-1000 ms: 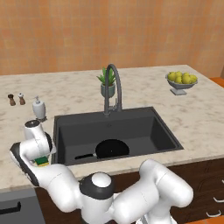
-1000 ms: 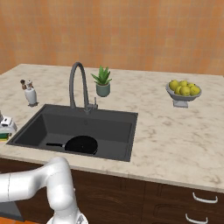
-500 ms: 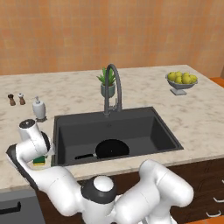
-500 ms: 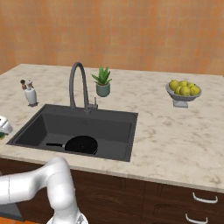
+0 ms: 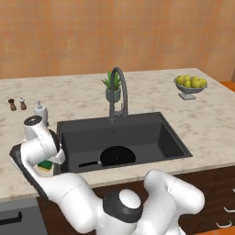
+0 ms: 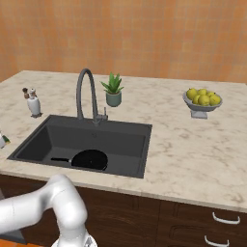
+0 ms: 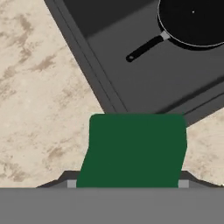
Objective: Pick the pan and sponge and place them into the sink. Then turn on the water.
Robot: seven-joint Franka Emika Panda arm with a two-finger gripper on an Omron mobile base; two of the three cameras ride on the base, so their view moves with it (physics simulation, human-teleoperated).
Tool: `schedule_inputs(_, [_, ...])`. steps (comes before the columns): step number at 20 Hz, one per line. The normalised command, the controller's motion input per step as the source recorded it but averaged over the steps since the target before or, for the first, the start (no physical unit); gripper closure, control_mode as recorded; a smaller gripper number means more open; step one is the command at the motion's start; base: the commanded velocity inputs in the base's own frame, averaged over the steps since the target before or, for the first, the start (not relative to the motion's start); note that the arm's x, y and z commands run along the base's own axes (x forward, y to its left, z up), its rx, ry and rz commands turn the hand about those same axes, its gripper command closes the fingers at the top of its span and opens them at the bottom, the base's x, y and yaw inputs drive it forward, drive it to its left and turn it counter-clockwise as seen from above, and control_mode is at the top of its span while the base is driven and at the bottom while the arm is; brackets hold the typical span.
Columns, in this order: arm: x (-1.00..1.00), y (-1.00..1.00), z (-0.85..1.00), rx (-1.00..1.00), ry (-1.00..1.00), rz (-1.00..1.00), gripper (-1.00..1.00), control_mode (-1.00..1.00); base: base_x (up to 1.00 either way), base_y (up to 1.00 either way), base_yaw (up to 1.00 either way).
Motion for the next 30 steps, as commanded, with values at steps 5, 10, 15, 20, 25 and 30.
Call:
schedule_inputs(5, [-0.09, -0.97, 0.57, 0.1, 0.0, -0.33, 1.0, -1.0, 0.0, 0.0, 0.0])
schedule_inputs(10, [-0.3, -1.0, 0.4, 0.19, -0.11, -0.24, 1.0, -1.0, 0.0, 0.0, 0.0])
schedule_inputs(15, [-0.3, -1.0, 0.51, 0.29, -0.14, -0.18, 1.0, -1.0, 0.0, 0.0, 0.0])
schedule_inputs(20, [-0.14, -1.0, 0.6, 0.33, 0.0, -0.11, 1.0, -1.0, 0.0, 0.0, 0.0])
schedule_inputs(25, [0.0, -1.0, 0.42, 0.34, 0.06, -0.06, 1.0, -1.0, 0.0, 0.0, 0.0])
schedule_inputs(30, [0.0, -1.0, 0.39, 0.29, 0.28, -0.01, 1.0, -1.0, 0.0, 0.0, 0.0])
